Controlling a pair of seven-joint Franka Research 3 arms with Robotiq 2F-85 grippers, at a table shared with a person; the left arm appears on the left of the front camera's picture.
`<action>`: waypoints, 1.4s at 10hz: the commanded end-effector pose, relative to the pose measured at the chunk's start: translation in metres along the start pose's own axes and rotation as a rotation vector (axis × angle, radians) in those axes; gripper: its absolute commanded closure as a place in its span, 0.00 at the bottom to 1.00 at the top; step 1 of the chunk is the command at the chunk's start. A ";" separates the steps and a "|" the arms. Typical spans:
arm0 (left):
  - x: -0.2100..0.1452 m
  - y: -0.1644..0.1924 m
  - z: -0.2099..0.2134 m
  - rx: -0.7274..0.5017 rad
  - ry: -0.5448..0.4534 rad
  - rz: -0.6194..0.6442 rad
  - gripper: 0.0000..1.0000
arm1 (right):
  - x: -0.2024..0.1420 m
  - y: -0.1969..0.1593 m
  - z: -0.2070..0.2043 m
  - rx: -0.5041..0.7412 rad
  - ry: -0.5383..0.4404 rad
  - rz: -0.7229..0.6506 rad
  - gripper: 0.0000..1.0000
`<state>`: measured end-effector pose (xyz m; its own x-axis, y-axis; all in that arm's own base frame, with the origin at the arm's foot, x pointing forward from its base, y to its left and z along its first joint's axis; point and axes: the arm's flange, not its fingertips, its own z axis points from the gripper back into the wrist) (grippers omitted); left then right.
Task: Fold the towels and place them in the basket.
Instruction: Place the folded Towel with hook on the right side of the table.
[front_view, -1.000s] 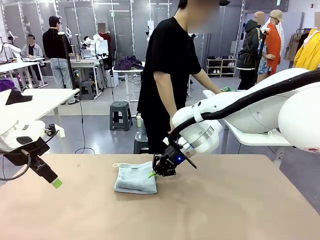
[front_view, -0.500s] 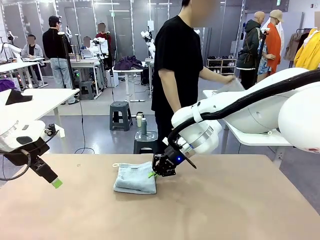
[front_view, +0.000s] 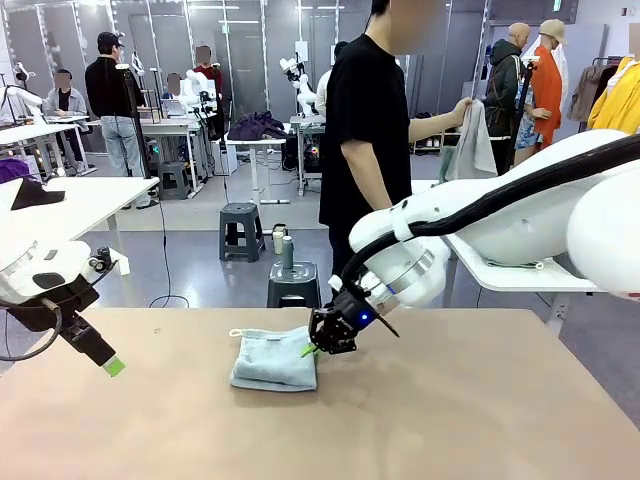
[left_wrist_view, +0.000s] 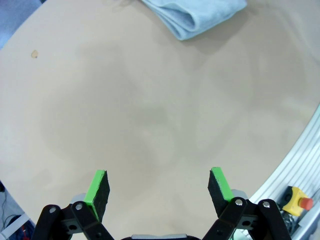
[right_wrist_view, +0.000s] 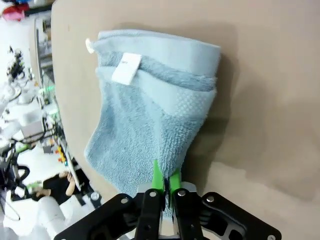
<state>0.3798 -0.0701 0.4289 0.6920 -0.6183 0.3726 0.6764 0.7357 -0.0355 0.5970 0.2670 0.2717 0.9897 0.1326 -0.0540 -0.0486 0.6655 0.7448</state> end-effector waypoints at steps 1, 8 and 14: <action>0.003 0.000 0.000 0.013 0.005 0.006 0.00 | -0.032 -0.021 0.048 0.037 0.024 0.033 0.95; 0.003 0.000 0.000 0.013 0.005 0.006 0.00 | -0.076 -0.156 0.216 -0.015 -0.118 0.031 0.95; 0.003 0.000 0.000 0.013 0.005 0.006 0.00 | -0.101 -0.205 0.288 -0.247 -0.102 0.017 0.95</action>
<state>0.3799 -0.0699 0.4290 0.6923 -0.6178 0.3730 0.6761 0.7359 -0.0361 0.5468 -0.0990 0.3105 0.9971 0.0691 0.0332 -0.0751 0.7941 0.6031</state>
